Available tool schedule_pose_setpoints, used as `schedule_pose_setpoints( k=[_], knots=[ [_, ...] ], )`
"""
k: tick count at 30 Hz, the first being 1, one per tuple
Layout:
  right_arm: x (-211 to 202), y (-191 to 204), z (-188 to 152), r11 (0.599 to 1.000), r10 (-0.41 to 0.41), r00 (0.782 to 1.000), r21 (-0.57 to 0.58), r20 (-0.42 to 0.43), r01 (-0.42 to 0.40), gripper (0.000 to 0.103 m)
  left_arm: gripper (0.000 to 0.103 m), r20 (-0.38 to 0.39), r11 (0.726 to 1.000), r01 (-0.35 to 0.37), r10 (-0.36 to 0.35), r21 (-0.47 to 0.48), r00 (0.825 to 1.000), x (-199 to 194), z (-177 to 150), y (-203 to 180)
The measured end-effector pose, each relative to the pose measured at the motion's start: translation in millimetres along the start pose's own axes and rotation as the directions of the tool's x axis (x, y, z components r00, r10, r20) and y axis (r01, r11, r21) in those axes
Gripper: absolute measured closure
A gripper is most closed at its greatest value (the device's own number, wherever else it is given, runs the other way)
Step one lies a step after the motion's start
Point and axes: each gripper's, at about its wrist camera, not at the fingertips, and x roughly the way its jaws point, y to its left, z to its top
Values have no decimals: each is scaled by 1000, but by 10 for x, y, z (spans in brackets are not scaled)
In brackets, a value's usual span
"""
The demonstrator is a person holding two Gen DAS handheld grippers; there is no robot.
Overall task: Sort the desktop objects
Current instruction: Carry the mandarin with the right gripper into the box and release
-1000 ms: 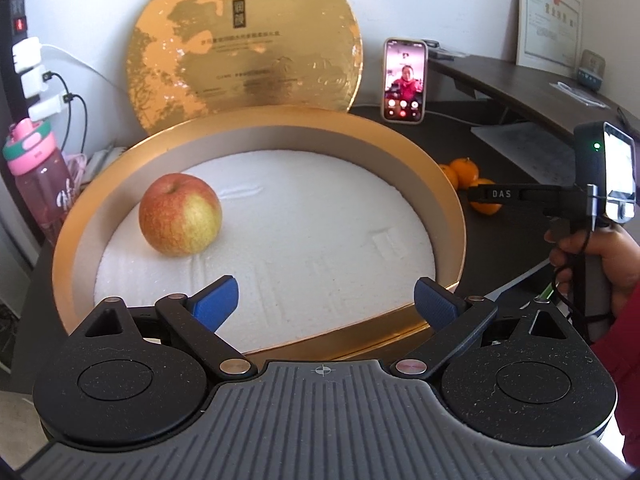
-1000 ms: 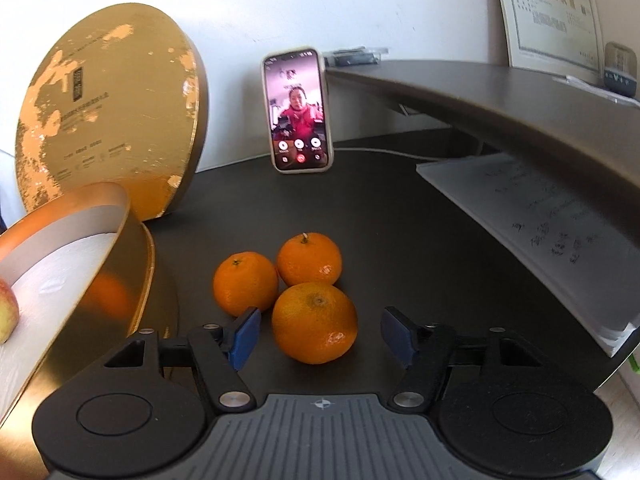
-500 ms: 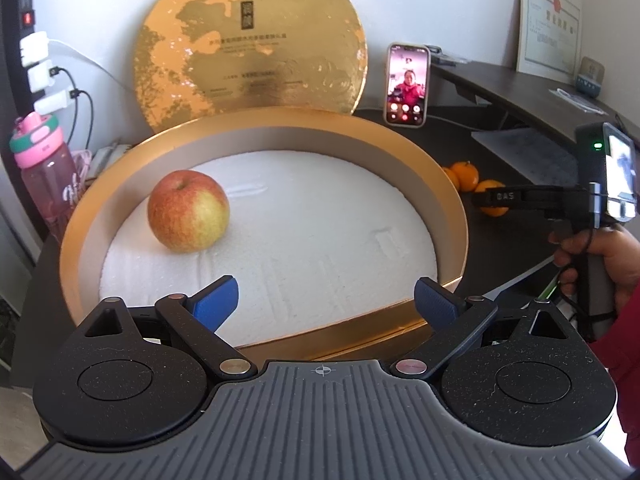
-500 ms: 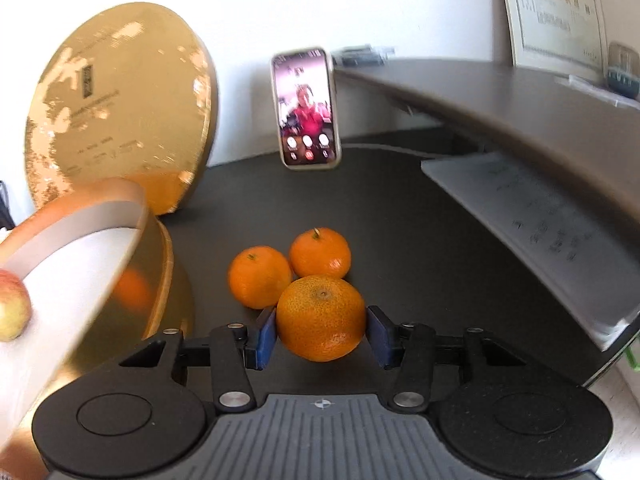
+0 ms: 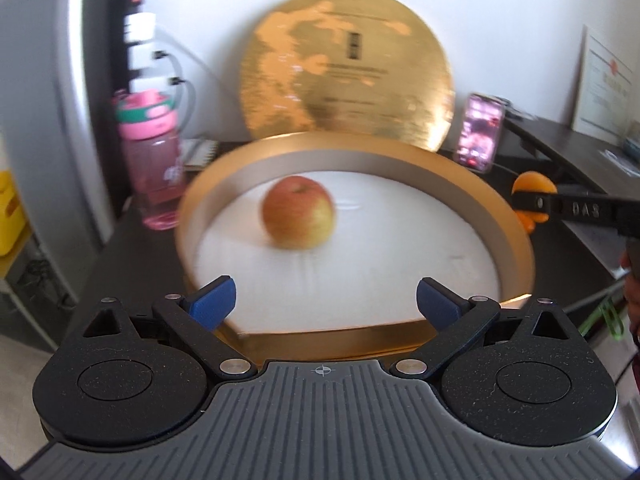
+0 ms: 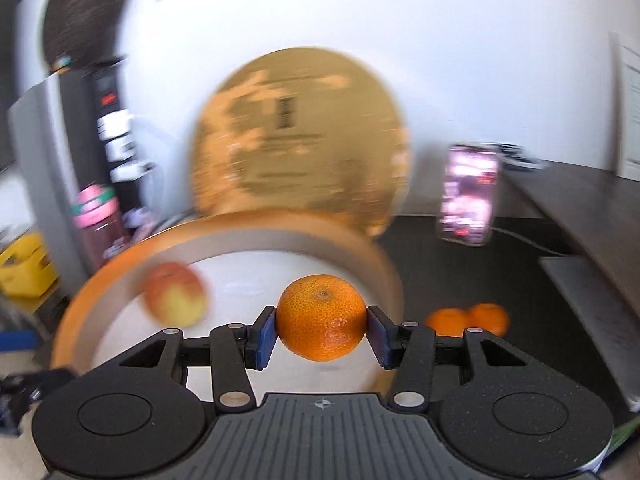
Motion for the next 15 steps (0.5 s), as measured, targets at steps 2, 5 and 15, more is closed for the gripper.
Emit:
schedule_pose_setpoints(
  k=[2, 5, 15],
  knots=[
    [98, 148, -15, 999, 33, 999, -19, -29, -34, 55, 3, 1, 999, -32, 32, -19, 999, -18, -7, 98],
    [249, 344, -53, 997, 62, 995, -46, -75, -65, 55, 3, -1, 996, -72, 72, -43, 997, -45, -21, 232],
    [738, 807, -20, 983, 91, 972, -138, -215, -122, 55, 3, -27, 982, -142, 140, -126, 990, -37, -48, 560]
  ],
)
